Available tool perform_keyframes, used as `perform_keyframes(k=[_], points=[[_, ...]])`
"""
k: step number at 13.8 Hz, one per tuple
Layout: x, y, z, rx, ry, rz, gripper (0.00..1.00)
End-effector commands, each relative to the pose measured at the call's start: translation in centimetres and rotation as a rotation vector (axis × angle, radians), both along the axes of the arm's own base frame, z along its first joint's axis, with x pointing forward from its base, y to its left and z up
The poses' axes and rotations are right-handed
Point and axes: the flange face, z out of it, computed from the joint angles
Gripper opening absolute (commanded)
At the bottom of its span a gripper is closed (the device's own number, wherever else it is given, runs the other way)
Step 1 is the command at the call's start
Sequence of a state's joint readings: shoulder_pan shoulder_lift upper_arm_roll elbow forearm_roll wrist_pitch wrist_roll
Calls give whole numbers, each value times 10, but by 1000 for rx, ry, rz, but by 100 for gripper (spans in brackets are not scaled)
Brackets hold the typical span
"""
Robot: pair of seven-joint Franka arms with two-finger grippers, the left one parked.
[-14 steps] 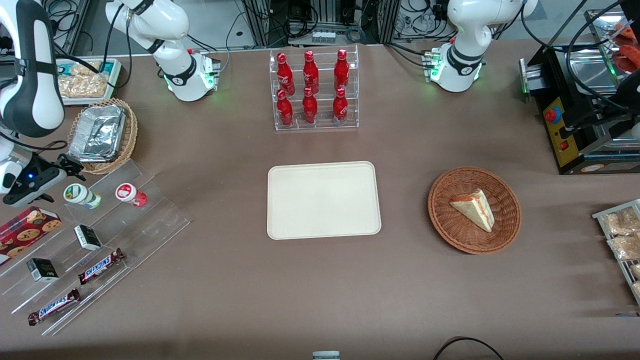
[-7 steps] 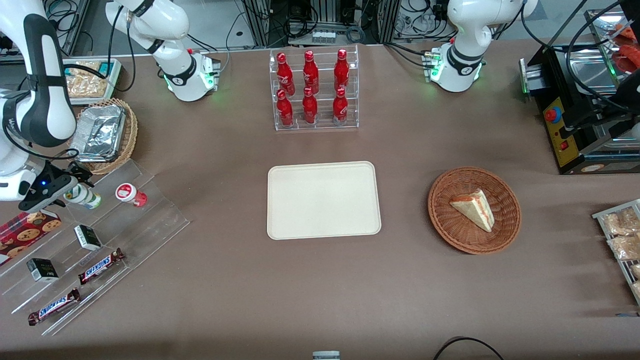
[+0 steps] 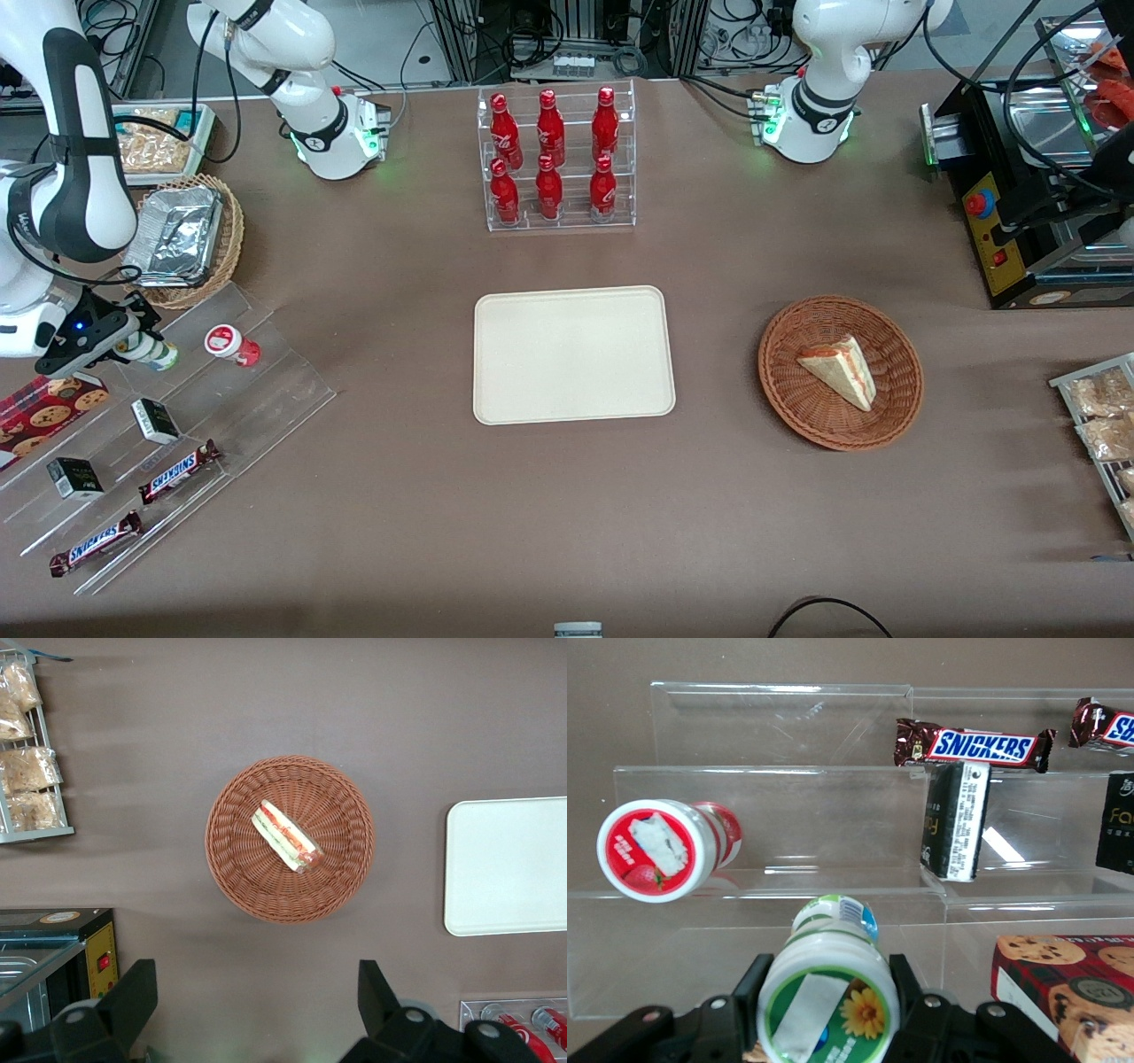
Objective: Place green gum on tray
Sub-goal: 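Close the right gripper around the green-and-white gum tub, then lift the gum tub and carry it over the cream tray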
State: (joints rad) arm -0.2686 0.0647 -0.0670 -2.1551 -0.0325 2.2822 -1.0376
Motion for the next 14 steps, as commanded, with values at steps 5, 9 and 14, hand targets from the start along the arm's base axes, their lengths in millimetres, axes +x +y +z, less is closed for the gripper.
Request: perform_keyframes(k=[5,9,14], points=[[15,16,73,28,12,-14,0],[33,69,100,32,26,-61,0],[41,160,94,32,74,-159,0]])
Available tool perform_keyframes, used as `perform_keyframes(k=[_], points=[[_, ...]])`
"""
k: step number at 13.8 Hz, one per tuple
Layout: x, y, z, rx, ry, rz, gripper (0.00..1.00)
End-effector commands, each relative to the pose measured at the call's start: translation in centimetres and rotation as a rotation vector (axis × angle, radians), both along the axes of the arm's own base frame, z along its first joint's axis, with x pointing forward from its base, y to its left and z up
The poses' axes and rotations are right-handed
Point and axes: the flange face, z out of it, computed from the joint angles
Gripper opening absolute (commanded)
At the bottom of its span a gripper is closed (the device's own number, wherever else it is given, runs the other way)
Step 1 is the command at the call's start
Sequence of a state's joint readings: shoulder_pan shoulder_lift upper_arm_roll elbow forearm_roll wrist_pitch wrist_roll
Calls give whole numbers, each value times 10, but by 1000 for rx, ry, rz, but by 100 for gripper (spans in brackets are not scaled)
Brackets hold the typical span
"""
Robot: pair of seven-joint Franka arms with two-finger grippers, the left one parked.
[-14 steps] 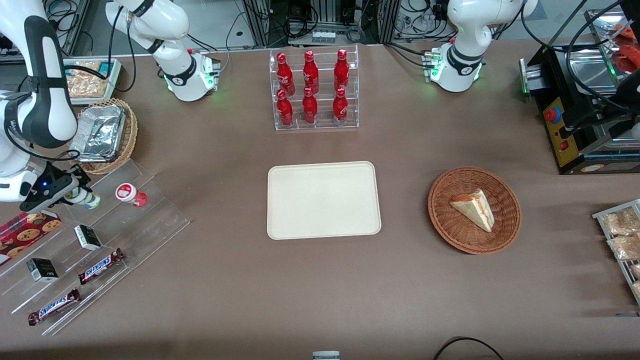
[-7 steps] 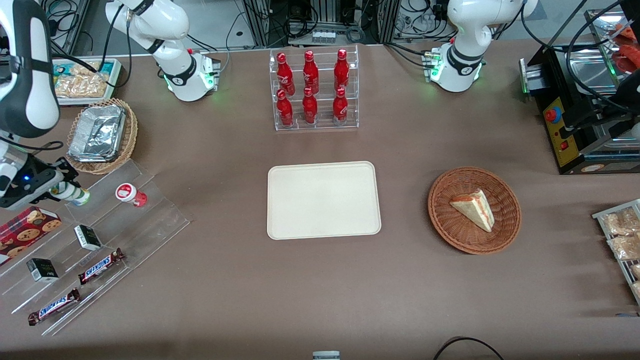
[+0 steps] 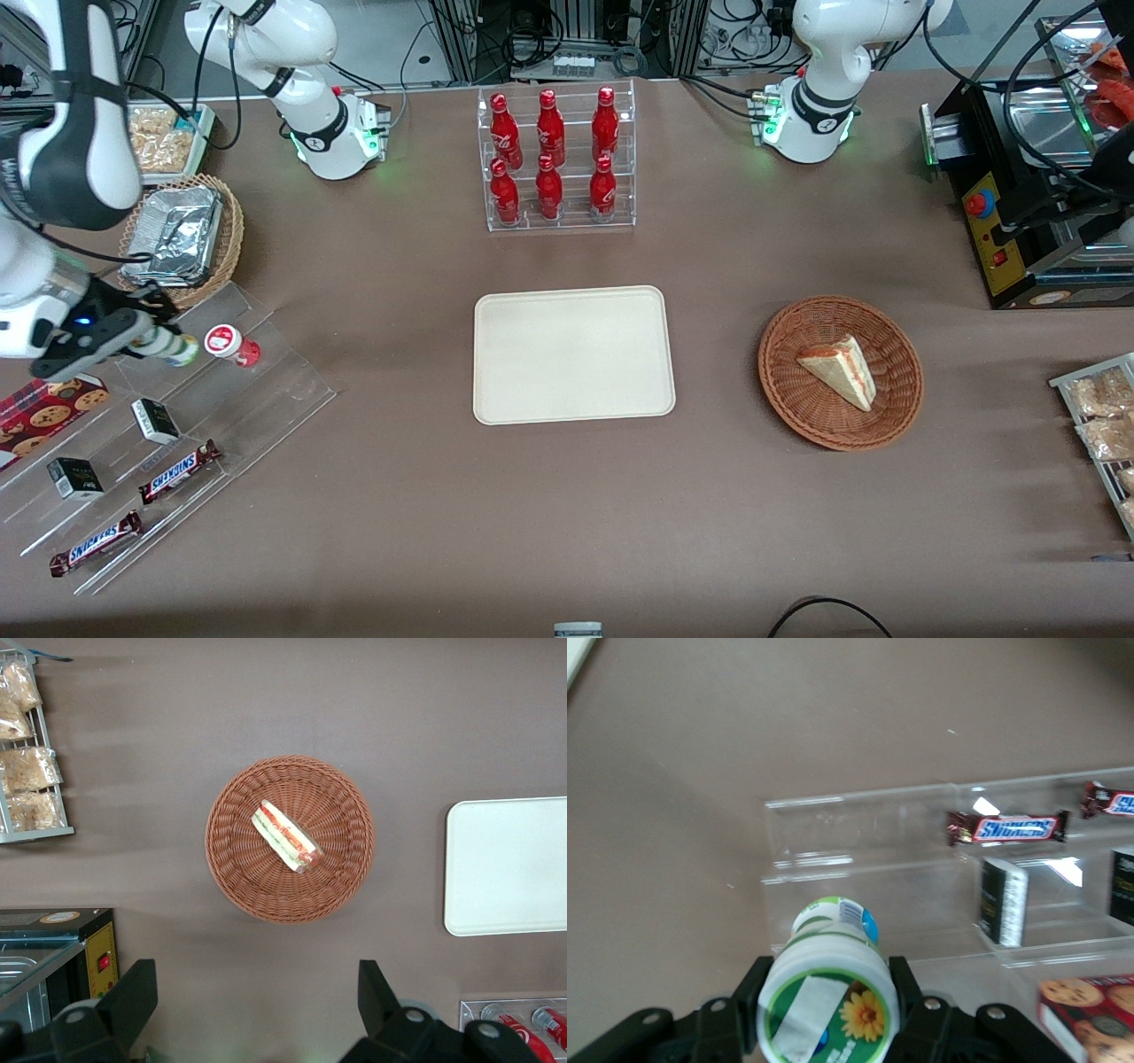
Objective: Place green gum on tray
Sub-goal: 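Lift the gum tub and carry it over the cream tray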
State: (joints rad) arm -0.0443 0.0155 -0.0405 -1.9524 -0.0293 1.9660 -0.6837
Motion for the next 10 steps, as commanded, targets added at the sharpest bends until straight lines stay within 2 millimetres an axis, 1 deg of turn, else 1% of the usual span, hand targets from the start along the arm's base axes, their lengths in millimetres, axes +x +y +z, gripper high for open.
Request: perform_keyframes(k=[1,4,7,8,9,10], points=[[4,48,-2,7,37,-73,0],[3,112,-17,0,63,-162,0],[-3,182,-26,-15,70,-269,0],[-2,206,-31,-23,70,-310,0],[-4,240,-34,-30,66,-342,0],[-4,265,-39,-36,63,-372,0]])
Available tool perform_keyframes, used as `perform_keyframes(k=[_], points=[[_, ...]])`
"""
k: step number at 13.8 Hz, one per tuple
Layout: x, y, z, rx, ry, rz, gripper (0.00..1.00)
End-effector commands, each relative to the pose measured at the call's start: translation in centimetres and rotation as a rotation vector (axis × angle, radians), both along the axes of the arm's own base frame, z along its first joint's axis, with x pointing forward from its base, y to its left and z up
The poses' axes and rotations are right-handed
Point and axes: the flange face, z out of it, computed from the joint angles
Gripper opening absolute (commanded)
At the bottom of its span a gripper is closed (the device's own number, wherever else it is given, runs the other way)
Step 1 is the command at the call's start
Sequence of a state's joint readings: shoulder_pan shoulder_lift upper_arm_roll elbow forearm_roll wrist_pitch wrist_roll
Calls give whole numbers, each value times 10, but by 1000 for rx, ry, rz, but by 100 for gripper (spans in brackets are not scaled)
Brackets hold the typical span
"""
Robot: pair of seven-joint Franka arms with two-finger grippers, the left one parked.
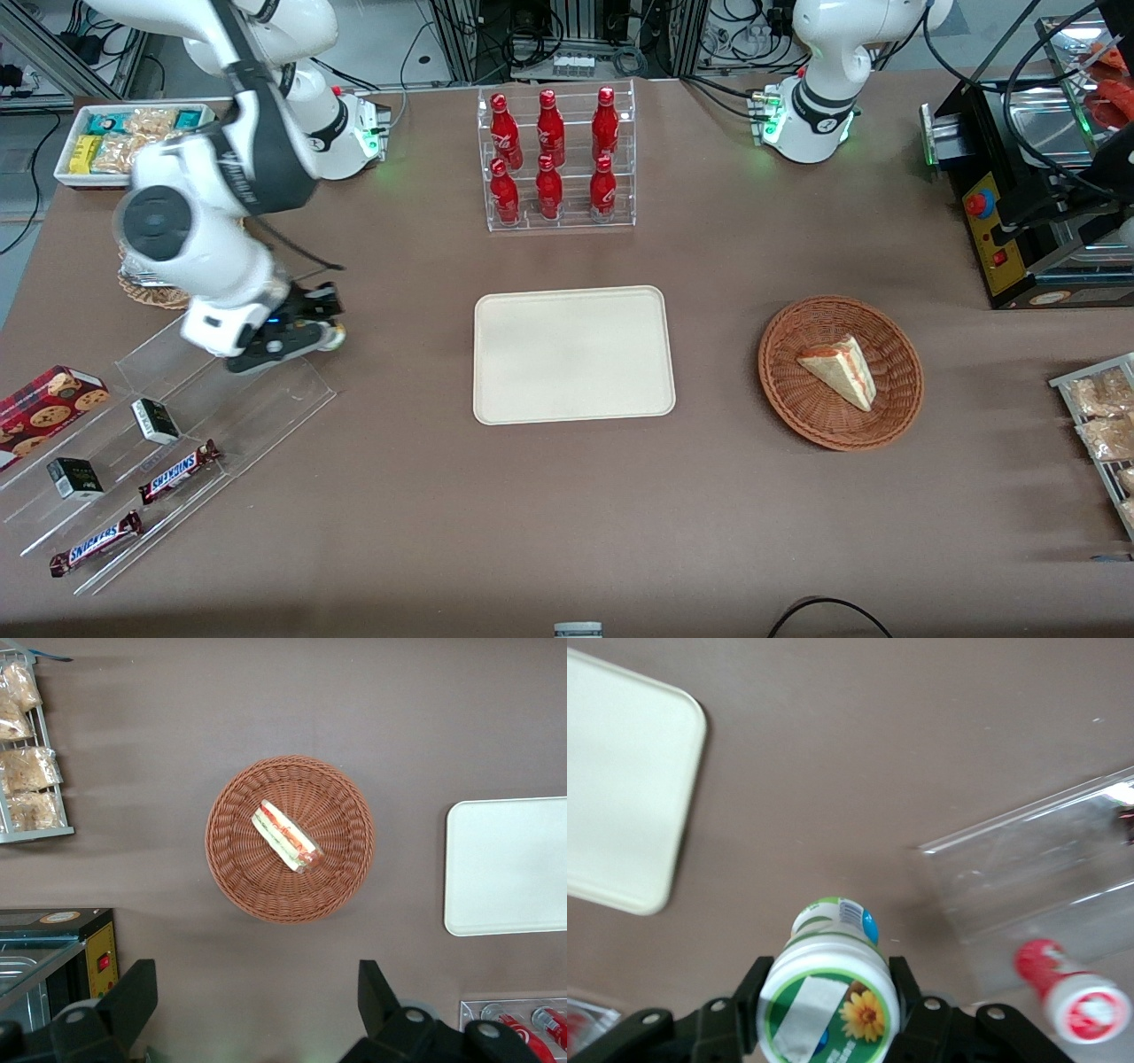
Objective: Place green gum on tray
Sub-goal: 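Lift the gum tub and carry it over the cream tray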
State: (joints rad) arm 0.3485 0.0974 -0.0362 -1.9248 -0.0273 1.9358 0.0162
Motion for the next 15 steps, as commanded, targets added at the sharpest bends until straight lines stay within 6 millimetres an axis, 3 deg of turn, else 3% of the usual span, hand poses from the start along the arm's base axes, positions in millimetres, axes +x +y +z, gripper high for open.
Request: perform_keyframes(k=[1,6,9,12,15], points=[[10,67,-9,-5,2,-103,0],[16,182,-53,20,22,-261,0],[9,241,-82,28,-17,-343,0],[-3,281,-114,59,-59,-377,0],[-10,301,-142,79,-82,-417,0]])
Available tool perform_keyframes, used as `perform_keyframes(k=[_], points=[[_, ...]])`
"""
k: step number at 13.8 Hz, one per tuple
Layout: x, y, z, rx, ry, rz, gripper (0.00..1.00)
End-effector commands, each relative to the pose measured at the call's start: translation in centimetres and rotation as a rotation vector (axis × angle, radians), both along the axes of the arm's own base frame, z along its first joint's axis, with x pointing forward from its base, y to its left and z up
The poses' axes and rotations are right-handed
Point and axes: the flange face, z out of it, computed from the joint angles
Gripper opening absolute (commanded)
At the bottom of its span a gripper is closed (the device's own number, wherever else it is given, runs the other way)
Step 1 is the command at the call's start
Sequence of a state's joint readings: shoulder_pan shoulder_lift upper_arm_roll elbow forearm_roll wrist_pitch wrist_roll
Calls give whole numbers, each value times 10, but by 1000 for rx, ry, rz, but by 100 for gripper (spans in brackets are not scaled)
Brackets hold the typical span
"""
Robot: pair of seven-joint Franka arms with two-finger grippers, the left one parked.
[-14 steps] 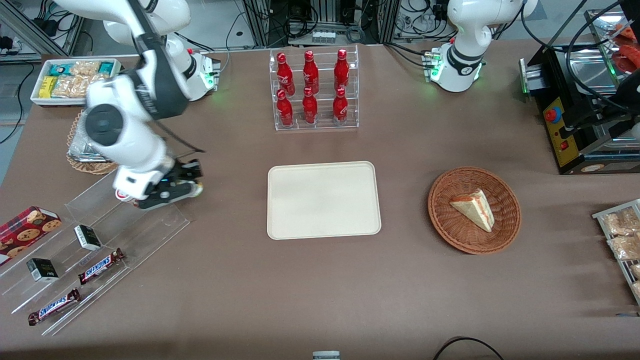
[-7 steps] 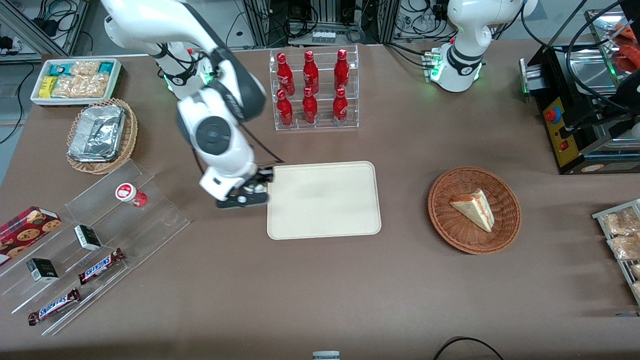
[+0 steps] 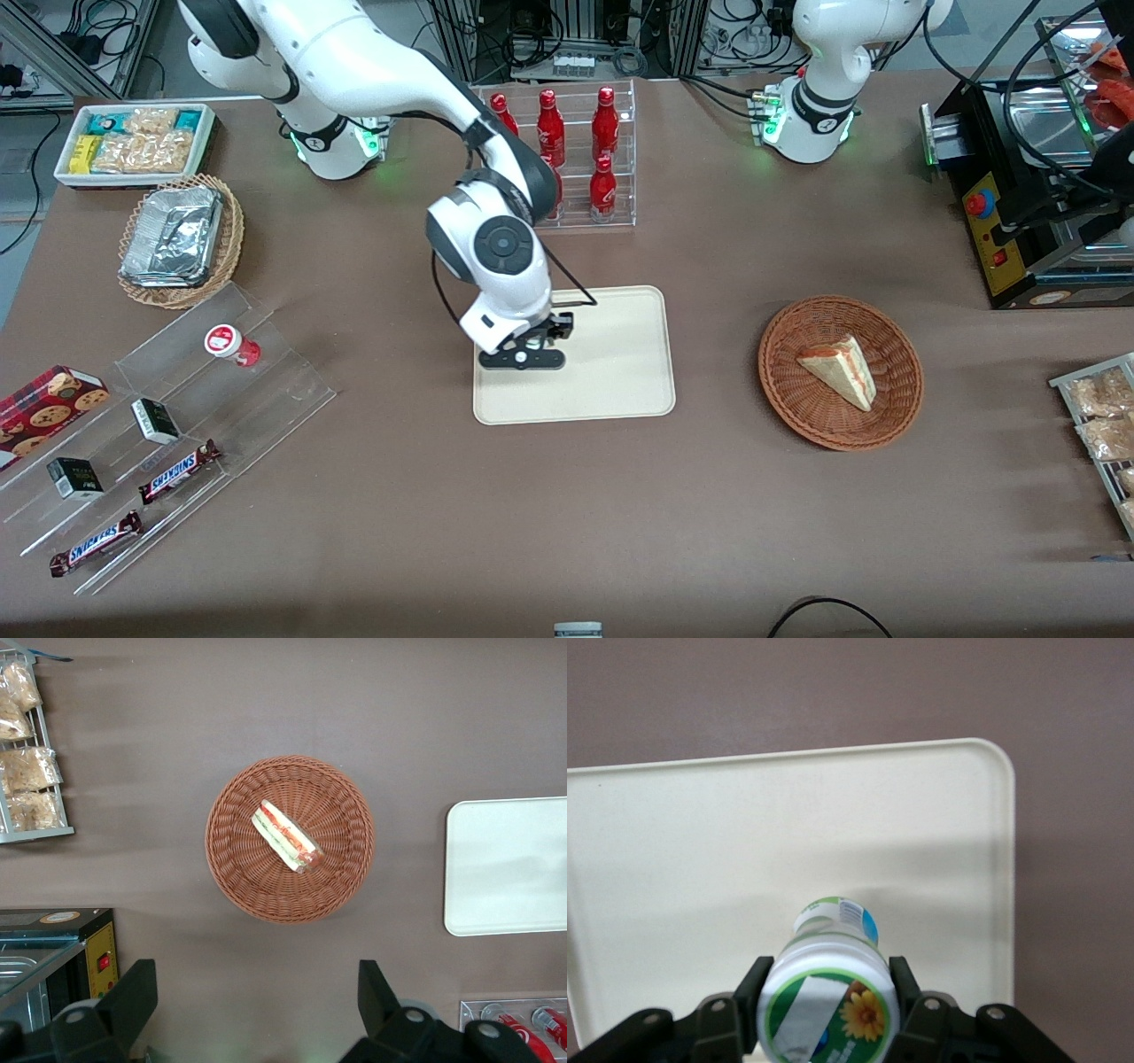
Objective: Place green gum on tray
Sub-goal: 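Lower the gum tub onto the tray and open the right gripper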
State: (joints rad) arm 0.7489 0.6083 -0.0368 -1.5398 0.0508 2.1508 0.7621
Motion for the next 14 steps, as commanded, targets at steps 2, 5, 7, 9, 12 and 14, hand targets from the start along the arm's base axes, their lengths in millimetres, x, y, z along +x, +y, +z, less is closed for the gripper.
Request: perform_keyframes(k=[2,5,7,9,12,14], points=[[3,19,-24,27,-26,-48,0],[-4,29,-47,27,-28,-54,0],[-4,29,-57,23,-32,-57,0],[-5,31,-66,25,-43,-51,0],[-4,30,-72,23,-49,-46,54],[-3,31,-72,18,-66,-34,100]])
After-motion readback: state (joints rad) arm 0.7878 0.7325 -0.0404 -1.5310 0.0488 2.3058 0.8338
